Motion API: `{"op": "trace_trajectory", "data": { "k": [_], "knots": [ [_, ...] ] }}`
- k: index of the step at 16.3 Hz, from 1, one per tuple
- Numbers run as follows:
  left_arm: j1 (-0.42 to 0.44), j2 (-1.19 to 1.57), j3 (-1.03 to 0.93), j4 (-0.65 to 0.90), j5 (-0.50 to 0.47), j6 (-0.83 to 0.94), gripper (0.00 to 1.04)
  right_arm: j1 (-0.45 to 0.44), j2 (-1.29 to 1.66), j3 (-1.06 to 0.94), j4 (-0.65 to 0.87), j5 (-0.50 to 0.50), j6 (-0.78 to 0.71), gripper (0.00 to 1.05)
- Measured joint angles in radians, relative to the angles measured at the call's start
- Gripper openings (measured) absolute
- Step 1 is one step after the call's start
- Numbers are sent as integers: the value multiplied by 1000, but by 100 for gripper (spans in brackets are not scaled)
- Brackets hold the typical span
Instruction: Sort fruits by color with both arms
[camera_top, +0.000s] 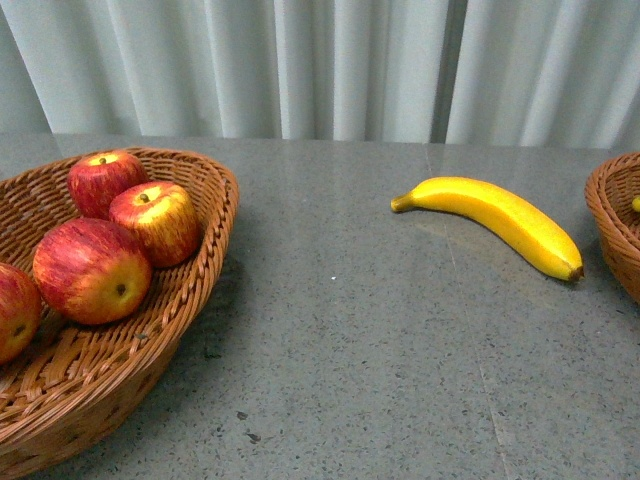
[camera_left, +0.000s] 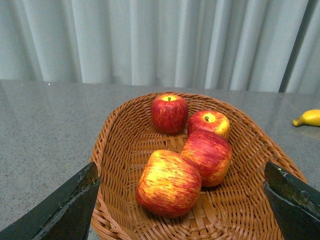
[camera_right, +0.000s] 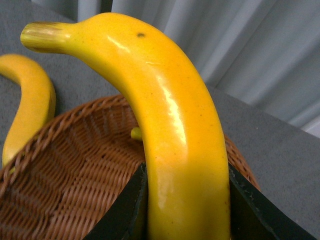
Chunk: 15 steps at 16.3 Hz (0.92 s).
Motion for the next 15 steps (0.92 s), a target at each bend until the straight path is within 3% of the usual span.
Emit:
{"op": "trace_trajectory", "data": {
  "k": [6,7,8,11,15],
  "knots": [
    [0,0,0,0,0,0,98,-152,61,-44,34,-29,-190,35],
    [0,0,0,0,0,0,98,-171,61,-44,25,-39,-205,45],
    [0,0,0,0,0,0,98,-182,52,-44,27,-45,-204,62],
    [0,0,0,0,0,0,98,-145,-45,-43,-17,-77,-167,98],
    [0,0,0,0,0,0,98,17,-92,47,-83,-64,-10,98]
  ]
}}
